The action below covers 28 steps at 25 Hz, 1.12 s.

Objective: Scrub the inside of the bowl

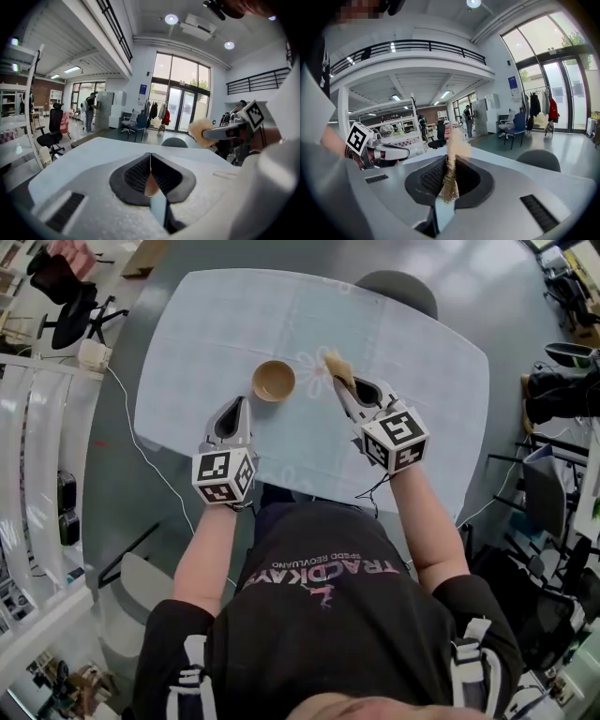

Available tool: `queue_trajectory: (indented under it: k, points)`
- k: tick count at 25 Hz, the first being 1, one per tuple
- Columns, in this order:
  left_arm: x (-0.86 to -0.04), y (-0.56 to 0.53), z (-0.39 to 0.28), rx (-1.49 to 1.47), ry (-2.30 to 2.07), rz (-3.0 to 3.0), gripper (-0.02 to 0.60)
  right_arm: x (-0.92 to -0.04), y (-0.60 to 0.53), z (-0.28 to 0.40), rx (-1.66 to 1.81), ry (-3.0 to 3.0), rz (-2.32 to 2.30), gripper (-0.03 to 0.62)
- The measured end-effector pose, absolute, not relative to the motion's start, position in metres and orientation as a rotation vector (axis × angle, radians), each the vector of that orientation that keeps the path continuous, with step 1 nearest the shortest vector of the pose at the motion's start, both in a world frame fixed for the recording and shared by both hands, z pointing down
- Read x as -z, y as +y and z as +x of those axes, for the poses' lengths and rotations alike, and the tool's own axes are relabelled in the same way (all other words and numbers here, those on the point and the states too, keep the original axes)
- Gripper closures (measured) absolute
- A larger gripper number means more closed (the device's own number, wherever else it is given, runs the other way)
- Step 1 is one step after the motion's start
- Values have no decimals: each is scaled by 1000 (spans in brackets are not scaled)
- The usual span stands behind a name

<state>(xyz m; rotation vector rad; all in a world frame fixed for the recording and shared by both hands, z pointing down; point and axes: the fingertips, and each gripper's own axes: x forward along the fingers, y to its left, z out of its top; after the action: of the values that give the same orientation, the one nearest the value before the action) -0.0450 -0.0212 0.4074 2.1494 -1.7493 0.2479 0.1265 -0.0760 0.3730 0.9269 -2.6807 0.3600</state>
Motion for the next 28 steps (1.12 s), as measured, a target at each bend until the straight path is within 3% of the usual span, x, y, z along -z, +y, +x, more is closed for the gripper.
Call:
queue_trajectory:
  k: [11, 28]
  points:
    - [-372, 62, 12, -180, -1824, 2138, 565, -322, -17, 131, -280, -2854, 757, 562]
    - [-350, 75, -17, -134, -1778, 2206, 566, -333, 26, 96, -291, -2814, 785, 562]
